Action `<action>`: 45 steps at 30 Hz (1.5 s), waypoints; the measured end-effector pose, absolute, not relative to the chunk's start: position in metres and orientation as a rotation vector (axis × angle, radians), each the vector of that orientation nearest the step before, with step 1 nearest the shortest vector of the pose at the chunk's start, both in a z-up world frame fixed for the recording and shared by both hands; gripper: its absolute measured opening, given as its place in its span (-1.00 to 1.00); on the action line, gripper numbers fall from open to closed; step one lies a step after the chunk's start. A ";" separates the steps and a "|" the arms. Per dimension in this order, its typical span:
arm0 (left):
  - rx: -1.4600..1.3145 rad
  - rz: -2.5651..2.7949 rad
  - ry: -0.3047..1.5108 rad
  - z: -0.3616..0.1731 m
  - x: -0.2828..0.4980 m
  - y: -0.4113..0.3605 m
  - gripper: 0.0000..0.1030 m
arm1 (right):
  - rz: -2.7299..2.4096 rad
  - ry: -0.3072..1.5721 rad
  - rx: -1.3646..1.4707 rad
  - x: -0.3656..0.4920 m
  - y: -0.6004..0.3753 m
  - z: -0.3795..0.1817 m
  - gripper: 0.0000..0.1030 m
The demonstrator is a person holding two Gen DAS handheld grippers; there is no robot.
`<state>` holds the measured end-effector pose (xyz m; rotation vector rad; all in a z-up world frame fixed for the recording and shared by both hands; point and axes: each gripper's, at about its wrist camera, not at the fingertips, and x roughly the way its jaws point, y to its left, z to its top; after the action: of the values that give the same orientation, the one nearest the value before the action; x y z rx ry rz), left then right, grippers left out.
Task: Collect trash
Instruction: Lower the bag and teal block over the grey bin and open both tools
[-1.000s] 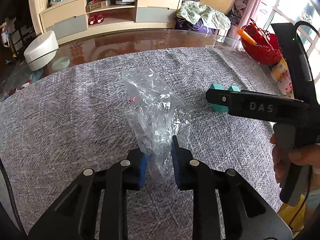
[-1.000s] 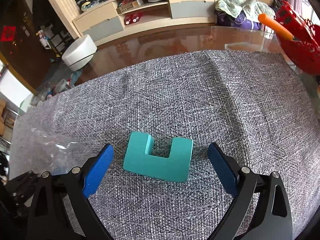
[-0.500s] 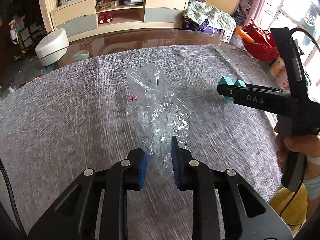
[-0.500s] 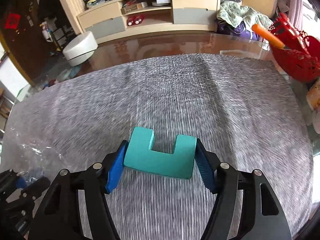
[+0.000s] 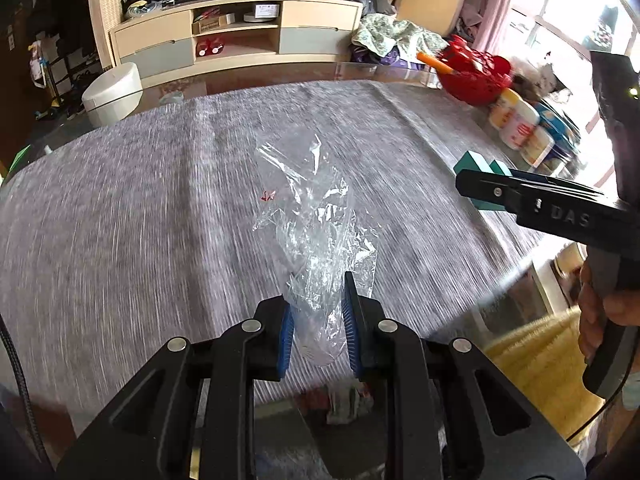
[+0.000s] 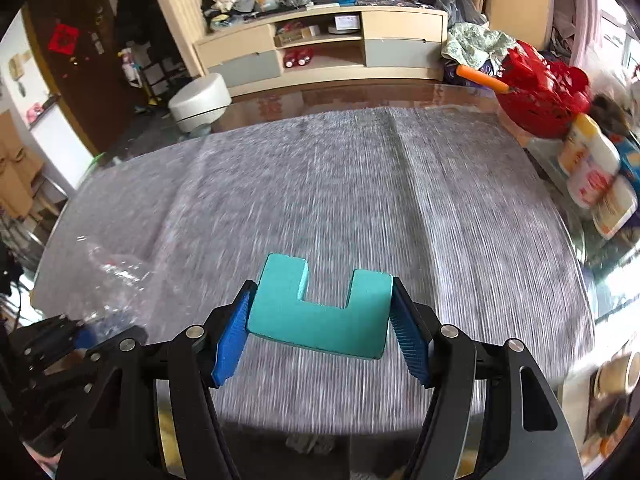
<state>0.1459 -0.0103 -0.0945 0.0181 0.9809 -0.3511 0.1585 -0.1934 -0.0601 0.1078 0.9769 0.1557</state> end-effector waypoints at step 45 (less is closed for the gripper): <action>0.022 -0.370 1.317 -0.250 0.030 -0.058 0.22 | 0.189 1.292 0.239 0.047 -0.203 -0.225 0.50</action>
<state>0.0295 -0.0579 -0.2501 0.0222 1.3173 -0.3703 0.0465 -0.2029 -0.2249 0.2390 1.2919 0.1893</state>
